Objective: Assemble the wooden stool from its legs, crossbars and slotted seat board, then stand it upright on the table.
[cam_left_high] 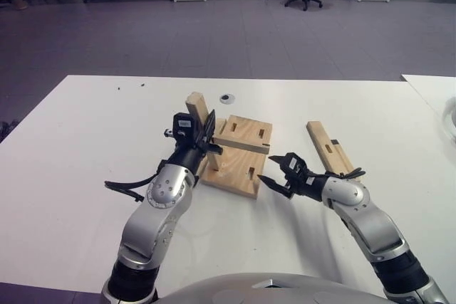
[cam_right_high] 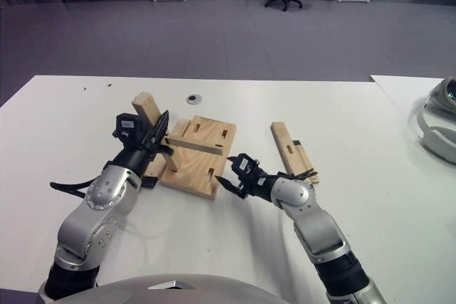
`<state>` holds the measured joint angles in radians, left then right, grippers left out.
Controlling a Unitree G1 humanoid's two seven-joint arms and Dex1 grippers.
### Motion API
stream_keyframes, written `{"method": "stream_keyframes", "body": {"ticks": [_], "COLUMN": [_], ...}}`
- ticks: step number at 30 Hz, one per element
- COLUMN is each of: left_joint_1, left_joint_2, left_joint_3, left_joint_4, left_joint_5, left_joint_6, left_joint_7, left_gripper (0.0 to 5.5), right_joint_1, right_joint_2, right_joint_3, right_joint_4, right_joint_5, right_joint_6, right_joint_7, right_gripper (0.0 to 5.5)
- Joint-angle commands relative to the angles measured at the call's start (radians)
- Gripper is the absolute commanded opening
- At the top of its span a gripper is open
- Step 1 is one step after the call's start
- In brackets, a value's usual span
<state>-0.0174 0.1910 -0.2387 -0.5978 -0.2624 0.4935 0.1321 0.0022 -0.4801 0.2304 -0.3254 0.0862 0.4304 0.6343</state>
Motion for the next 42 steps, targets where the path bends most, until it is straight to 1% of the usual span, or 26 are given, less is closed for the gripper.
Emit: {"method": "stream_keyframes", "body": {"ticks": [1, 3, 6, 9, 11, 13, 14, 15, 17, 21, 22, 24, 26, 30, 34, 35, 38, 40, 42], "left_joint_1": [0.004, 0.017, 0.016, -0.036, -0.077, -0.166, -0.211, -0.233, -0.219, -0.108, -0.091, -0.075, -0.068, -0.067, -0.064, -0.062, -0.047, -0.043, -0.061], "left_joint_2": [-0.039, -0.067, -0.09, -0.115, -0.079, -0.015, 0.023, 0.061, 0.147, 0.238, 0.248, 0.245, 0.234, 0.232, 0.25, 0.252, 0.254, 0.243, 0.215], "left_joint_3": [0.049, 0.082, 0.13, 0.205, 0.259, 0.392, 0.461, 0.495, 0.45, 0.22, 0.185, 0.154, 0.123, 0.085, 0.05, 0.044, 0.024, 0.027, 0.071], "left_joint_4": [-0.001, -0.012, -0.059, -0.149, -0.184, -0.157, -0.109, -0.059, 0.047, 0.286, 0.333, 0.385, 0.402, 0.406, 0.418, 0.425, 0.424, 0.396, 0.381], "left_joint_5": [-0.052, -0.135, -0.289, -0.513, -0.604, -0.639, -0.605, -0.553, -0.394, -0.183, -0.152, -0.134, -0.132, -0.098, -0.01, 0.011, 0.05, 0.057, 0.047], "left_joint_6": [-0.028, -0.035, -0.048, -0.053, -0.031, -0.05, -0.072, -0.078, -0.054, 0.019, 0.037, 0.084, 0.135, 0.179, 0.218, 0.223, 0.226, 0.217, 0.184], "left_joint_7": [-0.073, -0.128, -0.228, -0.276, -0.274, -0.227, -0.205, -0.194, -0.2, -0.31, -0.33, -0.359, -0.386, -0.415, -0.389, -0.383, -0.395, -0.4, -0.39], "left_gripper": [1.43, 1.84, 2.37, 2.85, 3.32, 3.76, 3.8, 3.8, 3.8, 3.8, 3.8, 3.8, 3.8, 3.8, 3.05, 2.96, 2.33, 2.12, 2.08], "right_joint_1": [-0.012, -0.018, -0.067, -0.133, -0.158, -0.165, -0.164, -0.163, -0.164, -0.165, -0.161, -0.154, -0.149, -0.143, -0.147, -0.148, -0.148, -0.151, -0.165], "right_joint_2": [-0.004, -0.012, -0.02, -0.017, -0.023, -0.026, -0.025, -0.023, -0.019, -0.012, -0.009, -0.002, 0.009, 0.025, 0.035, 0.037, 0.04, 0.041, 0.049], "right_joint_3": [-0.07, -0.113, -0.213, -0.295, -0.314, -0.328, -0.333, -0.337, -0.336, -0.307, -0.297, -0.277, -0.255, -0.226, -0.206, -0.203, -0.197, -0.197, -0.206], "right_joint_4": [0.036, 0.054, 0.093, 0.133, 0.16, 0.175, 0.179, 0.185, 0.2, 0.245, 0.252, 0.259, 0.261, 0.264, 0.269, 0.271, 0.273, 0.276, 0.279], "right_joint_5": [0.004, 0.011, 0.045, 0.091, 0.095, 0.096, 0.094, 0.091, 0.082, 0.06, 0.056, 0.05, 0.047, 0.035, 0.023, 0.023, 0.02, 0.019, 0.033], "right_joint_6": [-0.013, -0.024, -0.037, -0.031, -0.037, -0.044, -0.047, -0.05, -0.052, -0.052, -0.052, -0.051, -0.048, -0.045, -0.043, -0.043, -0.044, -0.045, -0.043], "right_joint_7": [-0.036, -0.047, -0.06, -0.08, -0.081, -0.086, -0.092, -0.098, -0.11, -0.118, -0.118, -0.119, -0.12, -0.127, -0.129, -0.129, -0.13, -0.131, -0.131], "right_gripper": [3.13, 3.13, 3.13, 3.13, 3.13, 3.13, 3.13, 3.13, 3.13, 3.13, 3.13, 3.13, 3.13, 3.13, 3.13, 3.13, 3.13, 3.13, 3.13]}}
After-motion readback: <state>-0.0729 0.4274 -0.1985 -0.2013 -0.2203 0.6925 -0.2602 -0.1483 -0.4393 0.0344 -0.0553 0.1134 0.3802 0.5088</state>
